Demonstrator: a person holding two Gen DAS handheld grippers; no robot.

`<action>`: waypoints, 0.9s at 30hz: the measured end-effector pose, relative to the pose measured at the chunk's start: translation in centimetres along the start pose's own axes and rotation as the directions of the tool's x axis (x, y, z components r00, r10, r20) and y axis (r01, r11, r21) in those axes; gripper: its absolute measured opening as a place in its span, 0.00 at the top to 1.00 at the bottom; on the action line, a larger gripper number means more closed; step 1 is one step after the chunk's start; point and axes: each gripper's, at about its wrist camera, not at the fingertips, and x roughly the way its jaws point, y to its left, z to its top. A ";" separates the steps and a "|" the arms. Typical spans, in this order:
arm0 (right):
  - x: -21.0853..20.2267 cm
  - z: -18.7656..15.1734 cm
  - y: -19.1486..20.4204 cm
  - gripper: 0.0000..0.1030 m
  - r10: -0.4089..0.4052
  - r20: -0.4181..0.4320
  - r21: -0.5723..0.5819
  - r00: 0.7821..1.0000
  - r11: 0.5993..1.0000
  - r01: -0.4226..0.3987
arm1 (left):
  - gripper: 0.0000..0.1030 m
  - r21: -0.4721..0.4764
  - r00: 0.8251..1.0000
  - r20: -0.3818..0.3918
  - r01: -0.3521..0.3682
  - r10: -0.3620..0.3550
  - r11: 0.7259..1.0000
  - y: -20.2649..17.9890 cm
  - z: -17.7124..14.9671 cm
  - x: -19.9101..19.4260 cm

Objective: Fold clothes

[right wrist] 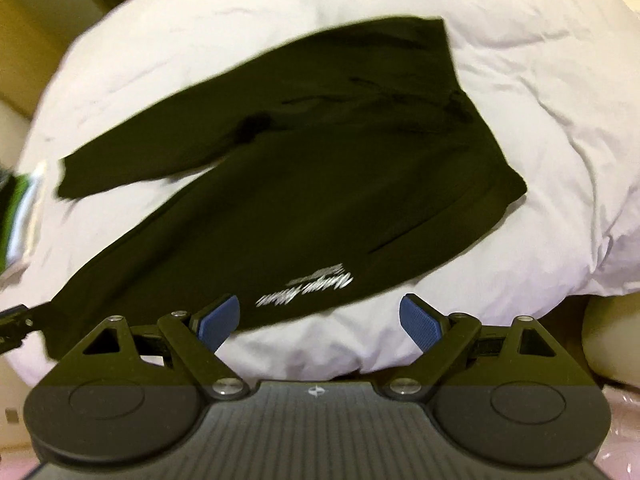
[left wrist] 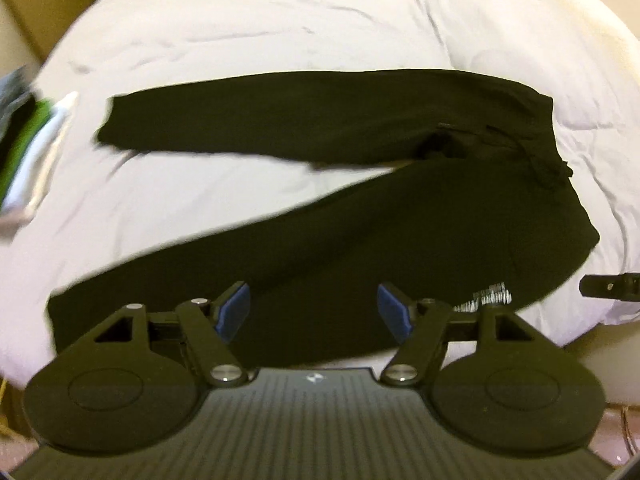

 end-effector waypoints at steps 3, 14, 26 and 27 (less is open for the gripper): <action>3.6 3.7 -1.0 0.13 -0.041 -0.052 0.043 0.998 0.998 0.044 | 0.35 0.043 0.999 -0.032 0.033 -0.031 0.999 -0.4 3.9 4.4; 13.1 15.6 -1.6 0.17 -0.072 -0.064 -0.020 0.995 0.997 0.071 | 0.36 0.215 0.992 -0.060 0.119 -0.109 0.969 -1.6 15.9 17.3; 18.7 25.8 -1.6 0.59 0.030 0.088 -0.338 0.996 0.941 0.001 | 0.43 0.413 0.975 -0.002 0.205 -0.224 0.888 -0.4 25.8 27.4; 18.9 26.4 -1.4 0.59 0.033 0.098 -0.381 0.995 0.924 0.007 | 0.42 0.436 0.971 0.004 0.212 -0.238 0.874 -0.3 26.3 27.9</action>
